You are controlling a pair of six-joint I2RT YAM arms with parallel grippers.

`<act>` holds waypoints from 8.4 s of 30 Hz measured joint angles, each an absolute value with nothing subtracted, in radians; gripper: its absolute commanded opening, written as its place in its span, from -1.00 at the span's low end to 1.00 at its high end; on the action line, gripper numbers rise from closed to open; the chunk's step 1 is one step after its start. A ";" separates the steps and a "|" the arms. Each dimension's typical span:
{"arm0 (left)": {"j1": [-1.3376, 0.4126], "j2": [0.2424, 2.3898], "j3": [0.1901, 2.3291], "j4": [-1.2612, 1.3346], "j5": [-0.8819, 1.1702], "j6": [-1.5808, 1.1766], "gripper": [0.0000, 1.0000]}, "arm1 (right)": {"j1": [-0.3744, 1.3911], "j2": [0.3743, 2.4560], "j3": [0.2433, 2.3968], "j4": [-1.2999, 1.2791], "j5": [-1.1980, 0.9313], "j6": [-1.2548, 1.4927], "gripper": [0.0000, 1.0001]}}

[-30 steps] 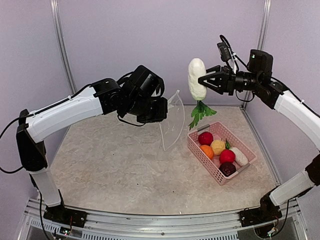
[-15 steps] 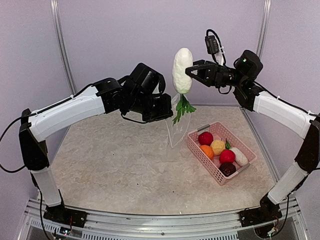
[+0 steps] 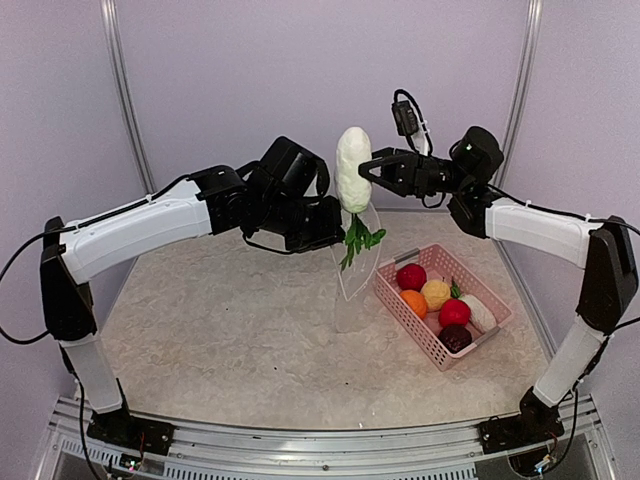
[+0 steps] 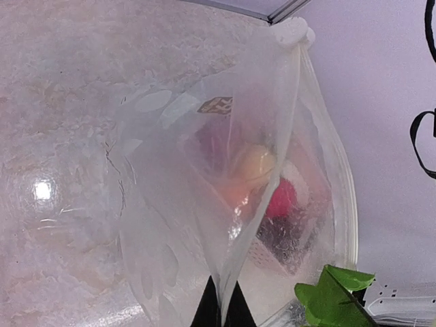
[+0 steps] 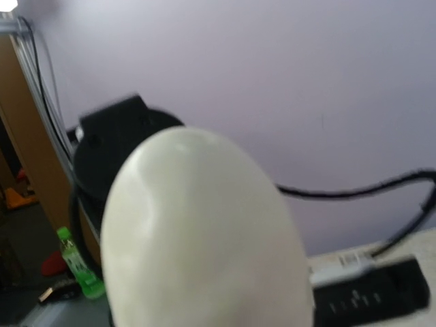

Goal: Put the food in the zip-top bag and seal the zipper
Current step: Place the fake vegetable in the zipper food storage bag, then pick up the fake fruit from the bin, then place the fake fruit in the zipper food storage bag, then pick up the fake fruit from the bin, then place the fake fruit in the zipper food storage bag.

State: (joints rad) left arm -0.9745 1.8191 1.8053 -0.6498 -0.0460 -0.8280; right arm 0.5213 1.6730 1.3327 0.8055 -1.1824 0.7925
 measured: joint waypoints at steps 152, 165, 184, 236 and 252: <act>-0.938 1.791 1.709 -0.590 0.001 -0.736 -1.00 | 0.620 1.525 1.393 -0.575 -0.539 -0.326 0.87; -0.908 1.753 1.628 -0.611 -0.039 -0.731 -1.00 | 0.587 1.349 1.375 -0.587 -0.450 -0.348 0.72; -0.899 1.629 1.615 -0.861 -0.078 -0.672 -1.00 | 0.252 1.420 1.140 -0.680 -0.264 -0.403 0.55; -0.903 1.880 1.829 -0.793 -0.014 -0.691 -1.00 | 0.252 1.593 1.417 -0.638 -0.484 -0.400 0.02; -0.889 1.913 1.875 -0.785 0.021 -0.710 -1.00 | 0.517 1.562 1.539 -0.686 -0.871 -0.373 0.08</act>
State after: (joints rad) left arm -0.8886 1.9133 1.8748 -0.7845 0.0212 -0.7097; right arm 0.5171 1.5616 1.5387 -0.6857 -0.8715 -0.3729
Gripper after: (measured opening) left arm 0.006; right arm 0.604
